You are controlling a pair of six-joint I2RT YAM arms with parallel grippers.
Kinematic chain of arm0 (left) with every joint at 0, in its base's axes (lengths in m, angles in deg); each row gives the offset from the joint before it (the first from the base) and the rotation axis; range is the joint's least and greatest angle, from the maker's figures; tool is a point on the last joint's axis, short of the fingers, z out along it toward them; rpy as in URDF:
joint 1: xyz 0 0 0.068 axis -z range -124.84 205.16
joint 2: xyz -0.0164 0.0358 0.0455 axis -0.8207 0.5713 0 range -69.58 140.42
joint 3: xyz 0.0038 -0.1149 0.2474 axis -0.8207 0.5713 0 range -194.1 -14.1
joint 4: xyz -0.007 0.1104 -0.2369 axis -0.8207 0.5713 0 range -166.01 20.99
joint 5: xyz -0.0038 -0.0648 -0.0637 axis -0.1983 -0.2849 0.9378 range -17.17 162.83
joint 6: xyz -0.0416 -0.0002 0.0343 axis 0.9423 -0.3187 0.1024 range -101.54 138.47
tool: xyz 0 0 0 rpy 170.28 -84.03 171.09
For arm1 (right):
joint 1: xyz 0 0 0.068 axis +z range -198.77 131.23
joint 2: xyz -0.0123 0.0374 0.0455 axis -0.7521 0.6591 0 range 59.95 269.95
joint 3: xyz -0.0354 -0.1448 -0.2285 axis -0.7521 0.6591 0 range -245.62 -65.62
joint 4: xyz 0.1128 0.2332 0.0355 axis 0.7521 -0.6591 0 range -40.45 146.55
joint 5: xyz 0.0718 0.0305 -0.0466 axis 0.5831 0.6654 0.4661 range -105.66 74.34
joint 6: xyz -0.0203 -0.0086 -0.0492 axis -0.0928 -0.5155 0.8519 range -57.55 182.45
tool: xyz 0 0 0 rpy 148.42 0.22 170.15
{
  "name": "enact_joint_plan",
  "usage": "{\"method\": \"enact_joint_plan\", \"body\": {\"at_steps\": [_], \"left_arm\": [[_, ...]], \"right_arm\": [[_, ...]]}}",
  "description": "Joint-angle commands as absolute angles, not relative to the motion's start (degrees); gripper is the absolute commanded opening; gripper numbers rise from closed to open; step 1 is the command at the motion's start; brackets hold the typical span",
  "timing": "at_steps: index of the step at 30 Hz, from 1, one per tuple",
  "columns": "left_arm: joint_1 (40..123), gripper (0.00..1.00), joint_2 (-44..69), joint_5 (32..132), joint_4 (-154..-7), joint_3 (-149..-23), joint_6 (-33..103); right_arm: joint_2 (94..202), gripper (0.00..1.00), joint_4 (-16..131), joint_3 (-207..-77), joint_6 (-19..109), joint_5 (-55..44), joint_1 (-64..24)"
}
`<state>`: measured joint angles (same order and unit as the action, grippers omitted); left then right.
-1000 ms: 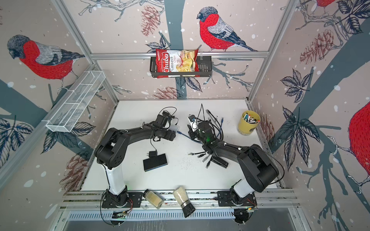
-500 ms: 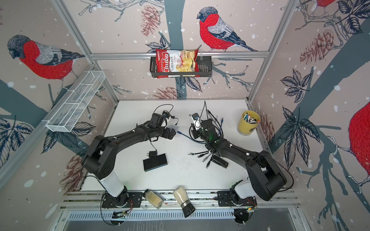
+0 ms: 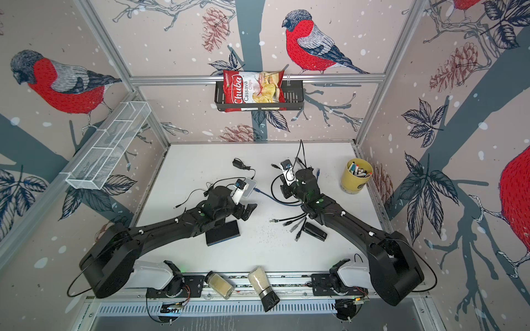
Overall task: Insert the plug into the switch port
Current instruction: 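Move the right gripper over the cable bundle while left gripper releases the router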
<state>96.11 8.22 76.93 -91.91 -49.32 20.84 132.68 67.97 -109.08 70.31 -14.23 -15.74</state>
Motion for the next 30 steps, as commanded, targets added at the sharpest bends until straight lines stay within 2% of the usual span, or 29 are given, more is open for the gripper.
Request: {"method": "enact_joint_plan", "body": {"at_steps": [1, 9, 18, 24, 30], "left_arm": [[97.74, 0.97, 7.06, 76.63, -97.64, -48.27, 17.19], [103.11, 0.97, 11.63, 74.10, -95.43, -49.78, 14.46], [103.37, 0.97, 15.44, 72.19, -100.99, -50.44, 20.50], [103.41, 0.97, 16.38, 68.55, -99.88, -52.72, 24.30], [103.41, 0.98, 15.06, 62.78, -106.24, -49.32, 27.60]], "right_arm": [[129.98, 0.18, 65.52, -108.60, 71.72, -12.19, -15.98], [129.56, 0.18, 56.13, -111.51, 68.14, -20.34, -18.89], [138.23, 0.11, 45.59, -115.15, 49.75, -14.74, -32.68], [143.65, 0.09, 44.09, -114.62, 47.44, -15.09, -33.70], [147.03, 0.09, 43.37, -113.81, 46.13, -16.16, -34.17]]}}
